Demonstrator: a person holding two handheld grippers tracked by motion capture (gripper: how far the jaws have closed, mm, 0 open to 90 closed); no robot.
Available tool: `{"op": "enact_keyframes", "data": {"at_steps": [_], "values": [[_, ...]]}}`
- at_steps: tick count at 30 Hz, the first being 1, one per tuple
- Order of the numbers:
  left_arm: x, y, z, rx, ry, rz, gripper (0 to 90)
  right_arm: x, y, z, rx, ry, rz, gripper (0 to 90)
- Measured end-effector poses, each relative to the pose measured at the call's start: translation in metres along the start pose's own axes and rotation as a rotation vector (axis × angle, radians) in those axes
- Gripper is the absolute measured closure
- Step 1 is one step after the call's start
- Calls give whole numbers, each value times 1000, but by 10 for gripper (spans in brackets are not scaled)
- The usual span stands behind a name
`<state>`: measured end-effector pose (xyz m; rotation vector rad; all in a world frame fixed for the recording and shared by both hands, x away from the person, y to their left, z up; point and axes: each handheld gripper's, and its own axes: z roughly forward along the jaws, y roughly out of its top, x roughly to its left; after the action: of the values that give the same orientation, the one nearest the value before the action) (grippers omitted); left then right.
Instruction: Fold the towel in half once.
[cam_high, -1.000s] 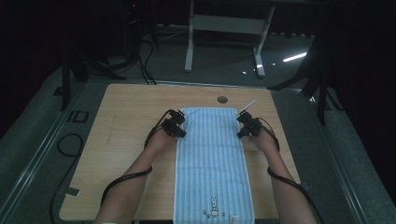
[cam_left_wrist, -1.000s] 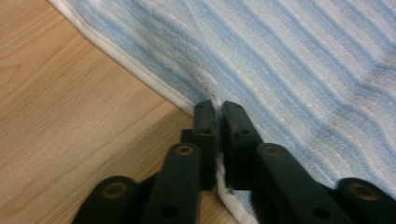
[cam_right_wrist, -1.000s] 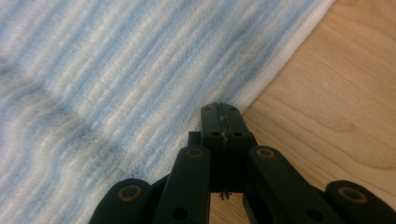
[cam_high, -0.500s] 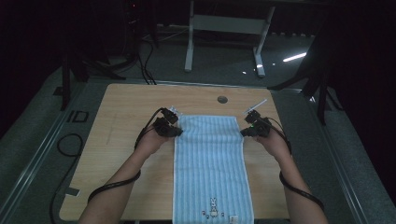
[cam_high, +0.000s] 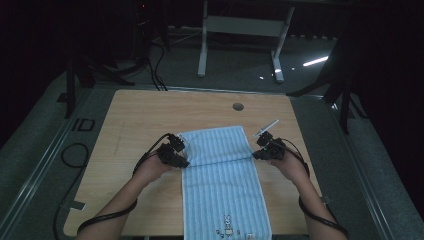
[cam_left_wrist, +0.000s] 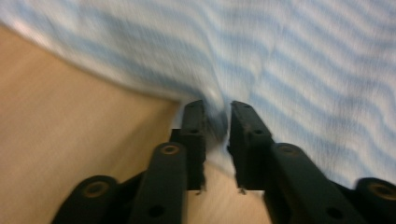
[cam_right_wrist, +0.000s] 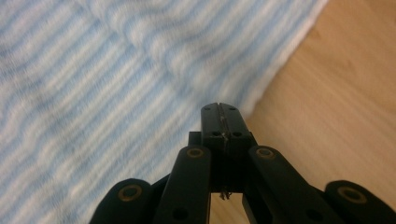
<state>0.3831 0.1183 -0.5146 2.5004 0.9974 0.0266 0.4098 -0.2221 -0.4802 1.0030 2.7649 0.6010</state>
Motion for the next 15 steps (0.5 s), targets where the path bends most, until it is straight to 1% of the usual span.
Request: {"op": "enact_keyframes", "data": {"at_steps": [1,2,3,4,5,6,7,9,11,14,15], "values": [[2,-1,-2,-5,31,-16,638,0,3,0,-3,-2,-2,900],[4,0,-6,-18,51,-34,606,-1,7,0,-10,-5,1,900],[6,0,-12,-53,77,-57,582,-2,10,1,-14,-3,6,900],[6,0,-12,-53,77,-57,580,-2,10,1,-14,-3,6,900],[6,4,-20,-103,104,-68,580,-3,14,2,-18,-5,12,899],[5,7,-23,-120,96,-66,582,-3,20,6,-19,-2,18,888],[2,10,-23,-124,93,-58,589,-4,22,9,-20,-5,16,884],[-4,16,-19,-113,69,-32,617,-5,26,17,1,-12,23,875],[-9,20,-9,-85,55,-16,635,-6,27,27,30,-16,15,875],[-11,22,7,-42,57,-15,641,-6,26,39,82,-12,17,876],[-11,21,11,-33,59,-16,642,-4,25,41,87,-12,11,876]]}}
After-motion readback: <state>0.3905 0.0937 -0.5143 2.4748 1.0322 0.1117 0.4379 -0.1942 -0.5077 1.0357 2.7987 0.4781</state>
